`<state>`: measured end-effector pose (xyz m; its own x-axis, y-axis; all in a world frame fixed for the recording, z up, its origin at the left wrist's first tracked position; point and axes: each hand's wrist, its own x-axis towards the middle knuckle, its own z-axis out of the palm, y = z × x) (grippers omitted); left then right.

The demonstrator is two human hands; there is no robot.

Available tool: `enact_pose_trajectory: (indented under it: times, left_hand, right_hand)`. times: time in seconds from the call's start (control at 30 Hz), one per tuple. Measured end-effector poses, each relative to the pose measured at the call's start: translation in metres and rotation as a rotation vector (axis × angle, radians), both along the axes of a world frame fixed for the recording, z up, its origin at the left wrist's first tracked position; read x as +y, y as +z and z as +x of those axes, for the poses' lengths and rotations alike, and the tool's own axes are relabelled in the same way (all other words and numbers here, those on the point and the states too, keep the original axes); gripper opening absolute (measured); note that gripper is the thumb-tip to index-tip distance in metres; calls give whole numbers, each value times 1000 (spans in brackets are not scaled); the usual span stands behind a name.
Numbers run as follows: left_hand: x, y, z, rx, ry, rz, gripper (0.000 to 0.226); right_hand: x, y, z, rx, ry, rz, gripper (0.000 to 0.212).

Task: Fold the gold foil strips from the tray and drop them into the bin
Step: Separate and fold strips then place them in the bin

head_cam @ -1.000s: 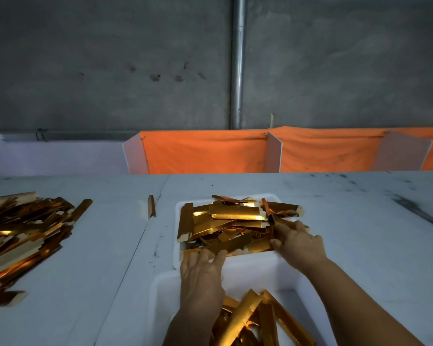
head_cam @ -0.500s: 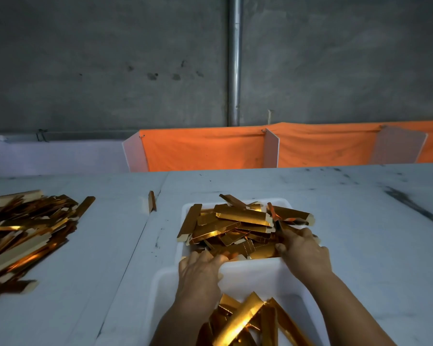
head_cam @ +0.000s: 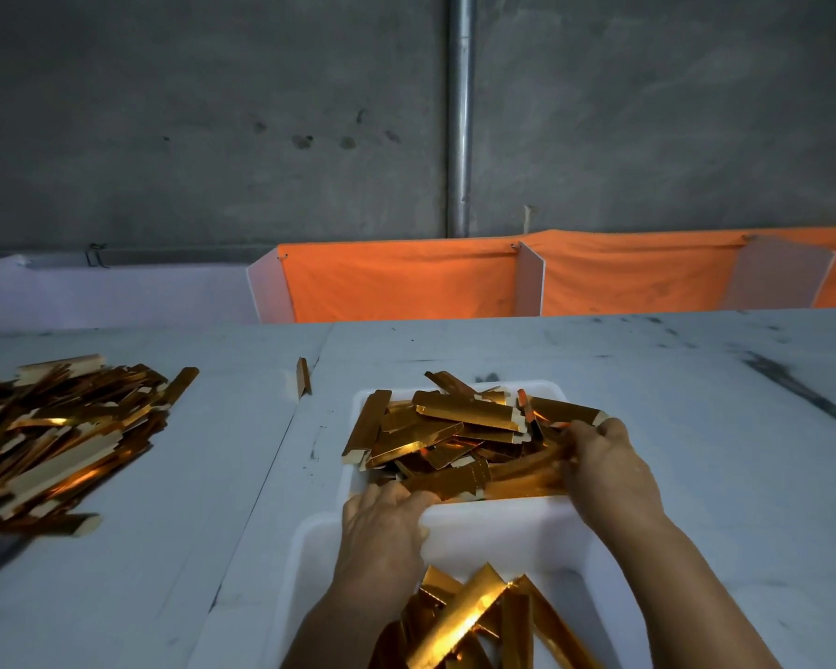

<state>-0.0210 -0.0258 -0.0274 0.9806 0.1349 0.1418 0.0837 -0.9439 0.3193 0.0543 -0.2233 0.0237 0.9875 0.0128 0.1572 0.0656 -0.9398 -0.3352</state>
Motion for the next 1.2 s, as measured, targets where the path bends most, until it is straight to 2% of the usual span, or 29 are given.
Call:
enact_pose_trajectory:
  times: [0.17, 0.23, 0.33, 0.4, 0.43, 0.5, 0.57, 0.6, 0.7, 0.87, 1.0, 1.13, 1.2]
  left_hand:
    - [-6, 13, -9, -110, 77, -330, 43]
    - [-9, 22, -12, -150, 131, -396, 42]
    - [-14, 35, -17, -235, 183, -406, 44]
    - [-23, 47, -24, -352, 131, -355, 50]
    - [-28, 54, -28, -424, 63, -260, 55]
    - [-39, 65, -34, -497, -89, -15, 67]
    - [-45, 66, -37, -528, -184, 180, 70]
    - [-45, 63, -38, -534, -196, 219, 69]
    - [-37, 57, -41, -417, -263, 117, 64]
    - [-30, 37, -43, -224, -106, -365, 59]
    - [-29, 37, -43, -188, -143, -445, 60]
    - [-27, 35, -39, -189, -205, -466, 56]
    - [-30, 35, -38, -218, -230, -481, 54]
  right_hand:
    - [-7, 22, -17, -168, 14, -61, 23]
    - [-13, 30, -25, -250, -11, -90, 21]
    - [-22, 41, -36, -427, 20, 99, 10]
    - [-22, 42, -43, -450, 123, 291, 3]
    - [-20, 40, -45, -354, 192, 454, 5]
    - [-13, 34, -52, -5, 377, 828, 11]
    - [-8, 26, -57, 263, 511, 992, 4]
    - [-8, 22, -58, 334, 551, 1018, 10]
    - [-7, 14, -58, 484, 604, 1090, 23]
    - [-4, 9, -52, 675, 653, 1353, 51]
    - [-1, 10, -49, 729, 635, 1413, 38]
    - [0, 8, -44, 726, 604, 1475, 42]
    - [-1, 8, -43, 725, 566, 1516, 36]
